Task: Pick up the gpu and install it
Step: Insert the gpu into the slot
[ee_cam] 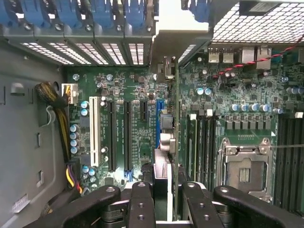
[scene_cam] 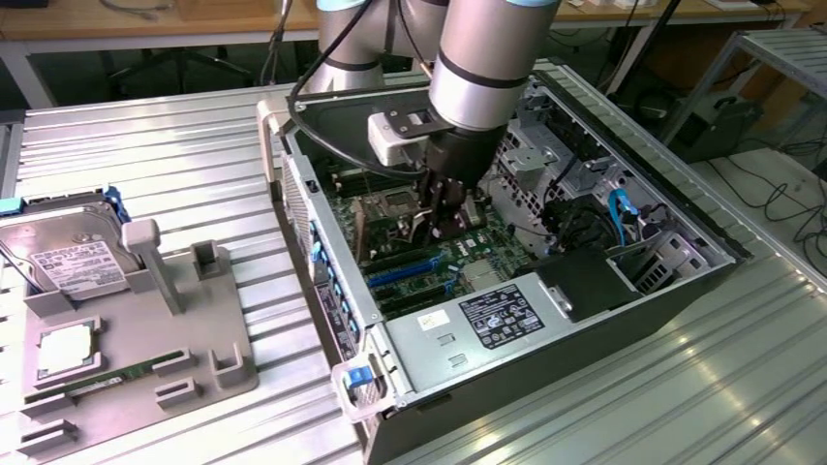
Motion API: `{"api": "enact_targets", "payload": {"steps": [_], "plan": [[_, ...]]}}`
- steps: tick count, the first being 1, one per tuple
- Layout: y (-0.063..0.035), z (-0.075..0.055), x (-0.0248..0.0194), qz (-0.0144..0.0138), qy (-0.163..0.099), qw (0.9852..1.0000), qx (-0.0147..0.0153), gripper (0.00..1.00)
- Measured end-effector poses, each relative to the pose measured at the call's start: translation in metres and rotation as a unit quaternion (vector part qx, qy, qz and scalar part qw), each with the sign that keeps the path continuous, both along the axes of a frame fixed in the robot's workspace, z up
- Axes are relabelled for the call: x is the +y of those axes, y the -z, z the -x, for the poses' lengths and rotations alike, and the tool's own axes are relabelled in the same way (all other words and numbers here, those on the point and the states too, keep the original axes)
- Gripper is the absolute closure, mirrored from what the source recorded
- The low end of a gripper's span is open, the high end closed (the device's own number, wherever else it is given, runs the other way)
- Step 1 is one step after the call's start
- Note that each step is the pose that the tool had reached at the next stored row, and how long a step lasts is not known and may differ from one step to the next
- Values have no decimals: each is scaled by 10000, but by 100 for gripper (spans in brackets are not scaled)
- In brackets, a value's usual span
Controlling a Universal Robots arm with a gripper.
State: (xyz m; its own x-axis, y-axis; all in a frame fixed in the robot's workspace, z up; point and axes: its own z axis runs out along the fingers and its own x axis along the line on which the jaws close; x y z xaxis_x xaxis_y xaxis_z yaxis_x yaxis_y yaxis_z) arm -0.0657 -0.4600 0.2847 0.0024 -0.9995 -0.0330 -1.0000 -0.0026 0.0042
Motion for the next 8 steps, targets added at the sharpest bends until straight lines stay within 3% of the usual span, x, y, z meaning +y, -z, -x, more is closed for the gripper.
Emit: {"api": "enact_targets", "payload": {"steps": [4,8], "plan": [[51,0,0,0,0,10000,-47,72],[118,11,-1,0,0,10000,-48,72]]}}
